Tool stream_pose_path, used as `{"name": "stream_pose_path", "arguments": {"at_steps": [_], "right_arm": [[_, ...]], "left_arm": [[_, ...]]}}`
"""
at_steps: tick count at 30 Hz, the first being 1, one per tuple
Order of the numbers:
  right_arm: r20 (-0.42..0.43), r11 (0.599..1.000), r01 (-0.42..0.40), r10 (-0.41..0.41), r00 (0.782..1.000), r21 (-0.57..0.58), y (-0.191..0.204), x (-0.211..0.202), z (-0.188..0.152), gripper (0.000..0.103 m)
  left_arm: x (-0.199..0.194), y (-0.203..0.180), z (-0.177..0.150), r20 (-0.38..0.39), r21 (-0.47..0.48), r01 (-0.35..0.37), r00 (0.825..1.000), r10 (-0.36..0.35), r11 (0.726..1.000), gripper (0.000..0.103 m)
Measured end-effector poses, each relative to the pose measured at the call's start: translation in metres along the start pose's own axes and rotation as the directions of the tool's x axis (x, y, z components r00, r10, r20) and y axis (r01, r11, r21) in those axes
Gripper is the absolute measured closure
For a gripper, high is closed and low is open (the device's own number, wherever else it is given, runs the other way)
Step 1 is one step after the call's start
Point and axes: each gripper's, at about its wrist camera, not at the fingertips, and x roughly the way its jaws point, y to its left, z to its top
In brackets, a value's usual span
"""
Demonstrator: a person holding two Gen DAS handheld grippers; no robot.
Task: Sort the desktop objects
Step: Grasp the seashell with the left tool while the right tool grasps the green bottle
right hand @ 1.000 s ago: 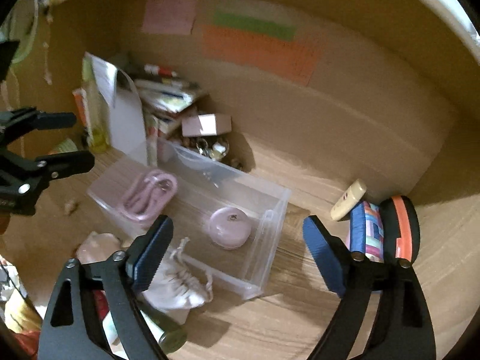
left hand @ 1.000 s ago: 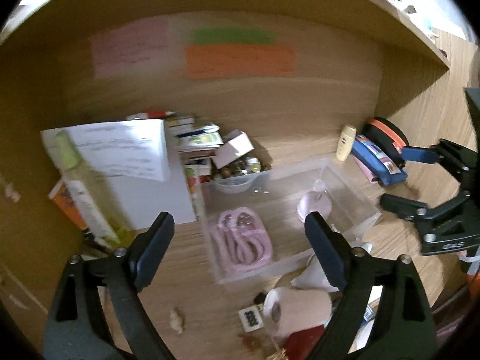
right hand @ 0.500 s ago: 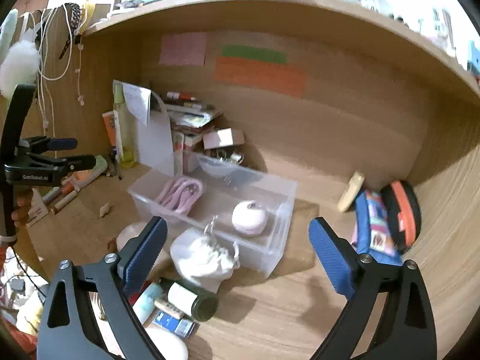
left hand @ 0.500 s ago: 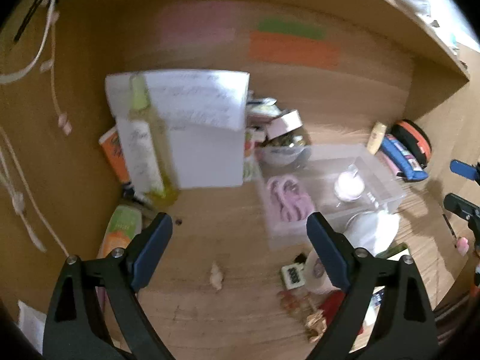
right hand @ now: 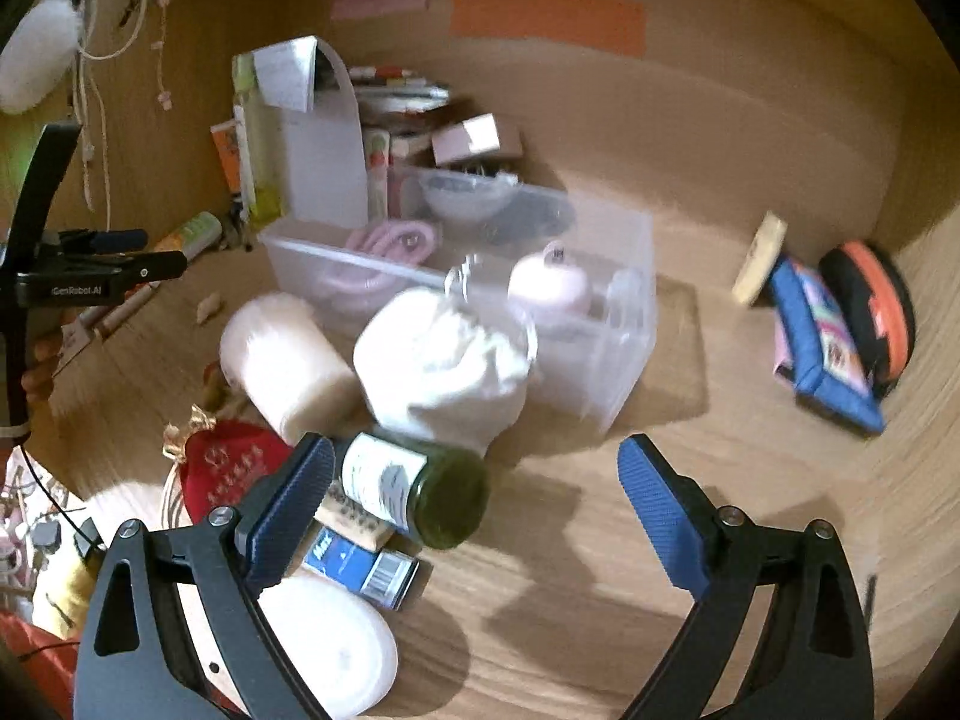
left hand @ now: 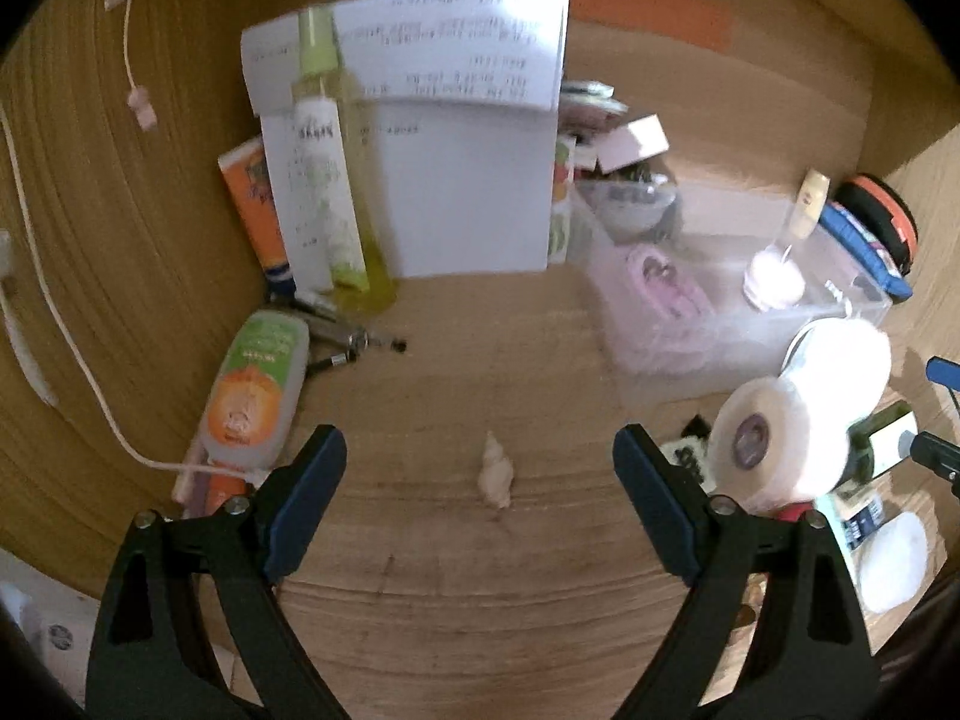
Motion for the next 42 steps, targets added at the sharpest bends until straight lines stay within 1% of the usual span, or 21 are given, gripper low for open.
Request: {"name": "stream_pose_path", "arguments": {"at_steps": [1, 3, 5, 9, 11, 12, 14, 15, 18, 20, 22, 24, 26, 27, 28, 29, 30, 31, 34, 37, 42], "right_arm": [[-0.01, 1.0, -0.011, 0.011, 1.0, 0.015, -0.001, 0.003, -0.003, 0.008], [-0.034, 0.998, -0.046, 0.048, 0.998, 0.049, -0.004, 0.009, -0.008, 0.008], [-0.061, 0.995, -0.064, 0.069, 0.996, 0.073, -0.007, 0.018, -0.012, 0.008], [-0.101, 0.99, -0.093, 0.104, 0.989, 0.104, -0.01, 0.029, -0.015, 0.009], [-0.109, 0.987, -0.108, 0.121, 0.987, 0.118, -0.012, 0.032, -0.015, 0.01], [-0.111, 0.986, -0.116, 0.129, 0.985, 0.123, -0.013, 0.033, -0.015, 0.01], [-0.118, 0.982, -0.133, 0.149, 0.982, 0.137, -0.015, 0.036, -0.014, 0.01], [-0.122, 0.98, -0.143, 0.16, 0.98, 0.142, -0.016, 0.037, -0.013, 0.011], [-0.138, 0.969, -0.183, 0.206, 0.969, 0.165, -0.017, 0.041, -0.012, 0.019], [-0.147, 0.963, -0.206, 0.233, 0.961, 0.174, -0.016, 0.044, -0.012, 0.025], [-0.153, 0.961, -0.216, 0.243, 0.958, 0.172, -0.014, 0.047, -0.012, 0.028], [-0.162, 0.958, -0.231, 0.258, 0.952, 0.171, -0.012, 0.049, -0.012, 0.035], [-0.168, 0.95, -0.257, 0.287, 0.943, 0.177, -0.011, 0.05, -0.012, 0.047], [-0.167, 0.947, -0.27, 0.299, 0.94, 0.177, -0.011, 0.051, -0.013, 0.049], [-0.164, 0.945, -0.278, 0.306, 0.938, 0.174, -0.01, 0.051, -0.013, 0.051], [-0.161, 0.946, -0.276, 0.303, 0.939, 0.169, -0.01, 0.05, -0.013, 0.051], [-0.156, 0.948, -0.272, 0.297, 0.942, 0.165, -0.009, 0.05, -0.013, 0.051], [-0.152, 0.949, -0.27, 0.294, 0.944, 0.161, -0.008, 0.049, -0.014, 0.052], [-0.132, 0.951, -0.27, 0.291, 0.948, 0.153, -0.007, 0.043, -0.014, 0.054], [-0.095, 0.953, -0.269, 0.283, 0.954, 0.142, -0.005, 0.029, -0.013, 0.058], [-0.053, 0.955, -0.262, 0.271, 0.961, 0.136, -0.005, 0.009, -0.008, 0.062]], "left_arm": [[0.003, 0.0, -0.002, -0.004, 0.001, -0.003, 1.0, 0.003, 1.0, 0.012], [0.009, 0.0, -0.006, -0.016, 0.007, -0.005, 1.0, 0.005, 1.0, 0.016], [0.017, -0.001, -0.008, -0.035, 0.013, -0.004, 0.999, 0.004, 1.0, 0.028], [0.032, -0.003, -0.011, -0.073, 0.025, 0.0, 0.997, 0.002, 1.0, 0.034], [0.036, -0.004, -0.011, -0.08, 0.033, 0.002, 0.997, 0.0, 0.999, 0.041], [0.038, -0.004, -0.01, -0.085, 0.035, 0.004, 0.996, -0.001, 0.999, 0.044], [0.043, -0.004, -0.008, -0.089, 0.033, -0.016, 0.996, 0.019, 0.999, 0.05], [0.046, -0.003, -0.007, -0.089, 0.034, -0.03, 0.995, 0.033, 0.999, 0.051], [0.054, -0.003, -0.007, -0.108, 0.033, -0.017, 0.994, 0.021, 0.999, 0.052], [0.057, -0.004, -0.009, -0.113, 0.035, -0.006, 0.994, 0.01, 0.999, 0.058], [0.057, -0.005, -0.008, -0.114, 0.043, -0.003, 0.993, 0.008, 0.999, 0.061], [0.057, -0.007, -0.01, -0.111, 0.05, 0.005, 0.994, 0.0, 0.999, 0.065], [0.056, -0.009, -0.011, -0.107, 0.057, 0.004, 0.994, 0.003, 0.998, 0.071], [0.055, -0.01, -0.011, -0.106, 0.061, 0.005, 0.994, 0.001, 0.998, 0.072], [0.055, -0.011, -0.011, -0.107, 0.065, 0.01, 0.994, -0.003, 0.998, 0.076], [0.055, -0.012, -0.011, -0.107, 0.068, 0.014, 0.994, -0.007, 0.998, 0.08], [0.055, -0.013, -0.011, -0.109, 0.07, 0.017, 0.994, -0.009, 0.997, 0.082], [0.055, -0.014, -0.011, -0.11, 0.07, 0.021, 0.994, -0.013, 0.997, 0.087], [0.053, -0.013, -0.013, -0.108, 0.065, 0.027, 0.994, -0.02, 0.998, 0.087], [0.051, -0.01, -0.014, -0.112, 0.047, 0.038, 0.993, -0.033, 0.998, 0.087], [0.041, -0.005, -0.016, -0.09, 0.017, 0.046, 0.995, -0.044, 0.999, 0.087]]}}
